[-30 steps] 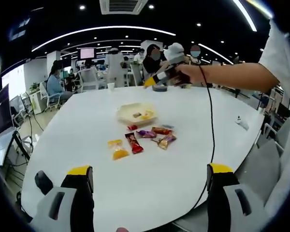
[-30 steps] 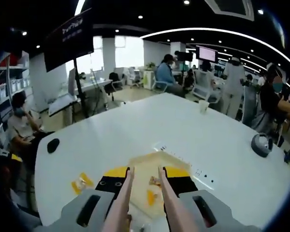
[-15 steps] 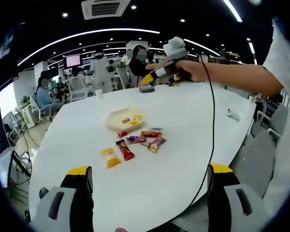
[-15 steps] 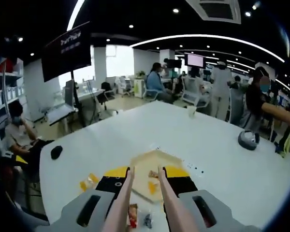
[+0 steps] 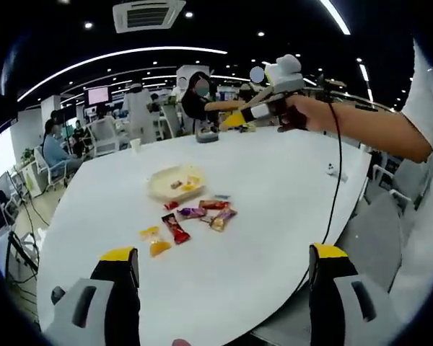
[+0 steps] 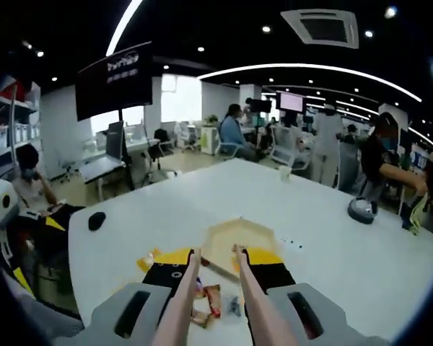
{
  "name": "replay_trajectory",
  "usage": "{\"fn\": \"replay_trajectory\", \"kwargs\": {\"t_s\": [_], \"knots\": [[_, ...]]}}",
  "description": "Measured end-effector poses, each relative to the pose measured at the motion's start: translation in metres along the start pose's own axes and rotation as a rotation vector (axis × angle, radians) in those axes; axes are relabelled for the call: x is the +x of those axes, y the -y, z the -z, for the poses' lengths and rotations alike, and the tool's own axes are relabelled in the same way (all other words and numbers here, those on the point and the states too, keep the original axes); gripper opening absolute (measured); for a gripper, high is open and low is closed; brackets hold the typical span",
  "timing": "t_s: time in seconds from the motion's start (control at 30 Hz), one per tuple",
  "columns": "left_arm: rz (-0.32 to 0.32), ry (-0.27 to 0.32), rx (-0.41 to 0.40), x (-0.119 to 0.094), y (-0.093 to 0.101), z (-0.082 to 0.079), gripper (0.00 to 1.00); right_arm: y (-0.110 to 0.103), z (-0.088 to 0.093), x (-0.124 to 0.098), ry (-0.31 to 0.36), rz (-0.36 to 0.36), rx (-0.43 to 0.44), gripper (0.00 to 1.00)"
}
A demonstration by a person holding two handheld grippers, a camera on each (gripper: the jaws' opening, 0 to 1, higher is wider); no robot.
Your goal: Place the target food into the container with the food tongs after gripping and lifting it, then release it inside without dropping or visibly crushing the food.
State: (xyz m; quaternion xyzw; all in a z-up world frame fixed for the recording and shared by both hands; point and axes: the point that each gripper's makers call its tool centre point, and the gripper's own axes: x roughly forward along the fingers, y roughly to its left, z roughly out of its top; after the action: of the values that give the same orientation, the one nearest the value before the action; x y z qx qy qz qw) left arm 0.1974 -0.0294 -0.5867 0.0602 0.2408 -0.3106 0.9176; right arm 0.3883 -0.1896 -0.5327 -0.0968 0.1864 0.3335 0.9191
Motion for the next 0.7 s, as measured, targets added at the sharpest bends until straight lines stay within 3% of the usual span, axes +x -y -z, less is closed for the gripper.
{"fn": "replay_trajectory", "kwargs": {"t_s": [0.1,0.17,0.2,0.23,0.33,0.43,0.47,0.7], "knots": [[0.030,-0.007,0.059,0.005,-0.012,0.000,0.98,-0.009,0.006,-0.003,0.023,0.023,0.046,0.26],[0.060,-0.020,0.048,0.006,-0.018,0.000,0.98,-0.020,0.013,-0.008,0.010,0.032,0.076,0.26],[0.075,-0.016,0.051,0.006,-0.020,-0.003,0.98,-0.025,0.014,-0.010,0.014,0.033,0.075,0.26],[0.094,0.025,0.073,0.007,-0.025,-0.012,0.99,-0.031,0.016,-0.011,0.020,0.037,0.065,0.26],[0.102,0.009,0.111,0.011,-0.045,-0.012,0.97,-0.038,0.023,-0.015,0.009,0.077,0.090,0.26],[0.140,0.042,0.091,0.013,-0.054,-0.018,0.98,-0.046,0.031,-0.020,0.031,0.132,0.181,0.26],[0.149,0.037,0.087,0.014,-0.058,-0.017,0.98,-0.049,0.033,-0.021,0.031,0.146,0.176,0.26],[0.224,0.027,0.133,0.027,-0.073,-0.010,0.97,-0.068,0.056,-0.031,-0.028,0.237,0.232,0.26]]}}
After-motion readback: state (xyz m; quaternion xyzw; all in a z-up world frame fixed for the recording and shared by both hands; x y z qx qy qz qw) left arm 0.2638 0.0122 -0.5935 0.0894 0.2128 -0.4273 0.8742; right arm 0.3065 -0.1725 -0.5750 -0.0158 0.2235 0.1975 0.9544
